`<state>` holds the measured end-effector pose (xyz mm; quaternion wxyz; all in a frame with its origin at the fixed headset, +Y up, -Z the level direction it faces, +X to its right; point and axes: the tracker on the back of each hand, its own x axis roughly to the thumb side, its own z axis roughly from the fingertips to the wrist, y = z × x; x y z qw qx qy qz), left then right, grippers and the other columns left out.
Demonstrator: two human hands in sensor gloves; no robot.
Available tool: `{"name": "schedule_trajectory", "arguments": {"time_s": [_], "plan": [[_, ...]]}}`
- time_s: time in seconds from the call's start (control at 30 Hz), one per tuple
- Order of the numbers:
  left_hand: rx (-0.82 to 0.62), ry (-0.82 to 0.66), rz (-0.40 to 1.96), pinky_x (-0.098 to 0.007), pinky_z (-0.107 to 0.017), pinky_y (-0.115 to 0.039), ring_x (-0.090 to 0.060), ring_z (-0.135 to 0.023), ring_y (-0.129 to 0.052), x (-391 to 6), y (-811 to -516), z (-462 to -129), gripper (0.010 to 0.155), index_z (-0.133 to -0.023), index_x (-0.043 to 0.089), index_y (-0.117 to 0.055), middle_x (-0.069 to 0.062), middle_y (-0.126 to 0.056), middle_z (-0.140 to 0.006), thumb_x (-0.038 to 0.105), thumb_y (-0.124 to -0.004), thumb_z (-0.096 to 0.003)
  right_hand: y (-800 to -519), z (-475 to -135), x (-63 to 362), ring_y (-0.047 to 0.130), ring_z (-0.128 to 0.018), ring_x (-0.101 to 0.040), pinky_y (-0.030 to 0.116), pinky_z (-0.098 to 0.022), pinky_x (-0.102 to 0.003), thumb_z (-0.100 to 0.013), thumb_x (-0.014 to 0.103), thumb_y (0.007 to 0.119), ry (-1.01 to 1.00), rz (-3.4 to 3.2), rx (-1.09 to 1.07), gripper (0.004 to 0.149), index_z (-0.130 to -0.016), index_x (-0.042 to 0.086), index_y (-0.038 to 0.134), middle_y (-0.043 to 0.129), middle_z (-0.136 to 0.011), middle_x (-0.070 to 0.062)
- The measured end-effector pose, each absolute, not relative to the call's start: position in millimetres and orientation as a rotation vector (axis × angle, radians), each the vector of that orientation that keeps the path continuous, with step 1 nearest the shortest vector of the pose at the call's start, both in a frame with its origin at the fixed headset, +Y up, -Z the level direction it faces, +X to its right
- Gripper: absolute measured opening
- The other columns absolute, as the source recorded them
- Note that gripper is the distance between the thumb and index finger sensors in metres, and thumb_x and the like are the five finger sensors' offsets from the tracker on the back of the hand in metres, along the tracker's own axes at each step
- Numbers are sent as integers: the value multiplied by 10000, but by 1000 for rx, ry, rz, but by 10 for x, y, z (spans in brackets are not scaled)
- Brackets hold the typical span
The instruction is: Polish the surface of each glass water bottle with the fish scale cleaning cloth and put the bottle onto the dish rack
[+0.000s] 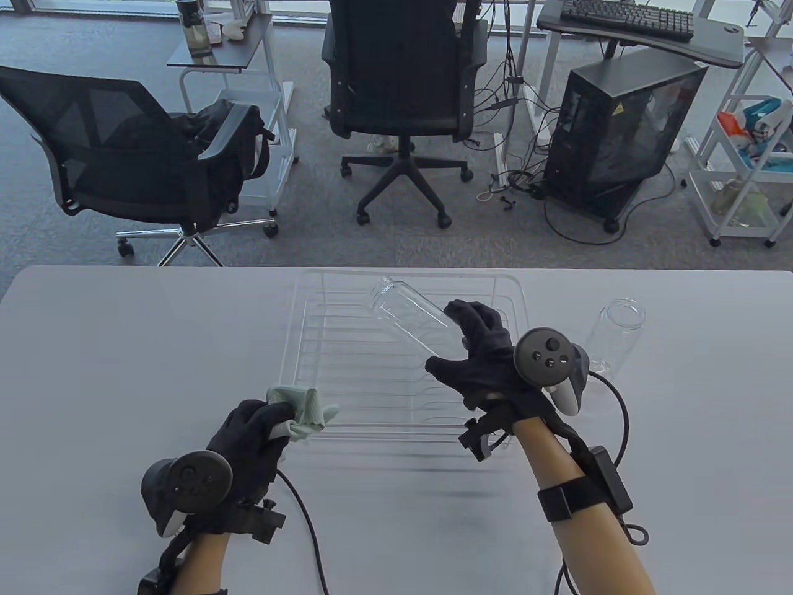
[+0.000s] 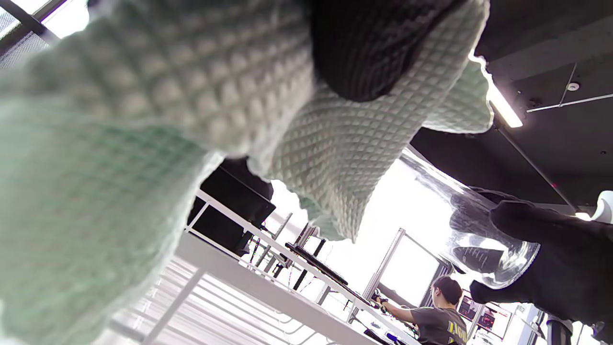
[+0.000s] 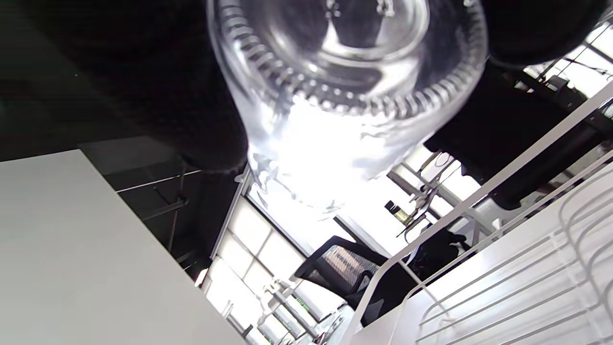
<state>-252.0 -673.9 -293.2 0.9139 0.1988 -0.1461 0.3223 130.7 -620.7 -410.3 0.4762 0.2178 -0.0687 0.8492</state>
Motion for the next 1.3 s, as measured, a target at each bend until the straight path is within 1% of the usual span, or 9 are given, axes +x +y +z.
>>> {"name": "schedule_trajectory", "arguments": {"time_s": [0.07, 0.13, 0.2, 0.33, 0.63, 0.73, 0.87, 1.1, 1.3], "plan": [[415, -298, 677, -551, -550, -796, -352, -668, -928, -2548, -6731, -2940, 392, -929, 358, -758, -106, -831, -894, 318, -836, -547, -6170, -4134, 1246, 670, -759, -558, 729, -445, -680, -444, 461, 969, -156, 2023, 565, 902, -1100, 136, 443, 363, -1107, -116], [415, -293, 691, -552, -552, -795, -353, -668, -927, -2571, -6731, -2943, 392, -929, 357, -757, -107, -832, -893, 317, -837, -547, -6120, -4146, 1155, 655, -742, -579, 762, -426, -668, -427, 426, 998, -196, 2038, 581, 898, -1090, 125, 472, 392, -1097, -120], [417, -290, 694, -552, -551, -795, -353, -667, -927, -2585, -6733, -2942, 394, -930, 355, -758, -107, -832, -893, 316, -838, -546, -6080, -4159, 1049, 665, -751, -575, 776, -426, -662, -431, 433, 991, -230, 2165, 633, 892, -1088, 127, 470, 398, -1094, -115], [420, -287, 695, -551, -552, -795, -352, -669, -927, -2599, -6729, -2936, 392, -929, 358, -757, -106, -829, -895, 317, -837, -547, -6100, -4189, 872, 661, -768, -561, 756, -446, -652, -436, 445, 977, -270, 2293, 669, 883, -1081, 116, 471, 373, -1094, -131], [417, -284, 700, -553, -551, -794, -353, -668, -927, -2608, -6723, -2939, 392, -930, 356, -758, -107, -832, -894, 317, -837, -548, -6162, -4285, 611, 684, -794, -559, 726, -462, -645, -445, 449, 960, -259, 2308, 704, 878, -1077, 90, 467, 372, -1089, -155], [417, -283, 703, -553, -552, -794, -355, -669, -926, -2617, -6722, -2935, 394, -933, 355, -756, -108, -831, -895, 319, -837, -549, -6167, -4302, 528, 711, -796, -557, 724, -464, -635, -446, 459, 950, -271, 2349, 742, 821, -1054, 87, 541, 486, -1065, -162], [418, -280, 703, -553, -552, -793, -355, -669, -926, -2624, -6717, -2933, 392, -932, 355, -757, -107, -832, -894, 318, -837, -549, -6202, -4327, 460, 744, -795, -565, 731, -458, -638, -439, 453, 956, -266, 2384, 769, 772, -1026, 87, 613, 564, -1054, -159], [418, -279, 701, -553, -553, -793, -355, -669, -926, -2631, -6717, -2932, 391, -931, 356, -759, -107, -832, -894, 319, -837, -550, -6246, -4389, 352, 746, -797, -566, 729, -458, -642, -434, 449, 957, -243, 2377, 768, 755, -1016, 90, 637, 581, -1053, -157], [417, -277, 696, -552, -553, -794, -354, -669, -927, -2639, -6714, -2928, 393, -931, 357, -759, -106, -833, -894, 319, -838, -549, -6259, -4420, 241, 752, -796, -563, 726, -460, -638, -431, 450, 959, -254, 2464, 808, 740, -1008, 99, 657, 602, -1049, -147]]}}
